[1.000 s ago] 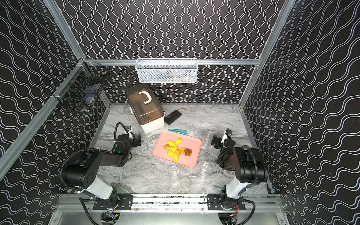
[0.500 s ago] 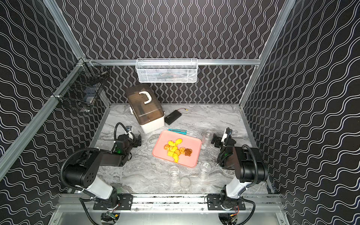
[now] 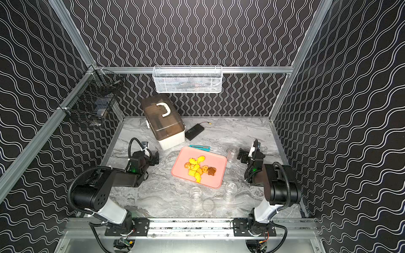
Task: Pour the cookies out of the jar
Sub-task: Reset both arms
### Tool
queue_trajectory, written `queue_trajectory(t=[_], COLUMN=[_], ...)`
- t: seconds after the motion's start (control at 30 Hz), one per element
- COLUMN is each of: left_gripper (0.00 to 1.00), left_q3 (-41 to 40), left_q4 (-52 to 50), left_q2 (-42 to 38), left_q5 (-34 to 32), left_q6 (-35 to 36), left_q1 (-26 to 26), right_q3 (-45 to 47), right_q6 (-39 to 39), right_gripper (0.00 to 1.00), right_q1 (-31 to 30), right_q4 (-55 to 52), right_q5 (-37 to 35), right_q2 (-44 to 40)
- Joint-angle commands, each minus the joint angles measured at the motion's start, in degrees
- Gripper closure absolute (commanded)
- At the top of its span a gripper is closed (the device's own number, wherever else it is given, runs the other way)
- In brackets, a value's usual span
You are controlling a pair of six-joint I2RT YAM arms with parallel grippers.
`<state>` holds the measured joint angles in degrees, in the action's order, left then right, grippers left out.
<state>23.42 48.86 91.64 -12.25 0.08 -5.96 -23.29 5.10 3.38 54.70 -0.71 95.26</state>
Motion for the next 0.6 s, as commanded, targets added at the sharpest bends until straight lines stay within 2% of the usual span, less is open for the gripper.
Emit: queue_trajectory(t=[0.0, 0.57], left_gripper=[0.01, 0.01], left_q3=[0.12, 0.05], left_q4=[2.64, 2.61], left_q2=[0.13, -0.01], left_q5=[0.08, 0.21], left_q6=[1.11, 1.07], left_q1=[0.15, 0.2], right_q3=[-0.35, -0.18], right_q6=[-0.6, -0.62], right_gripper=[0.0, 0.0], right_q1=[-0.12, -0.12], right_q4=[-0.11, 0.06], right_q5=[0.62, 0.46], right_q2=[0.11, 0.16])
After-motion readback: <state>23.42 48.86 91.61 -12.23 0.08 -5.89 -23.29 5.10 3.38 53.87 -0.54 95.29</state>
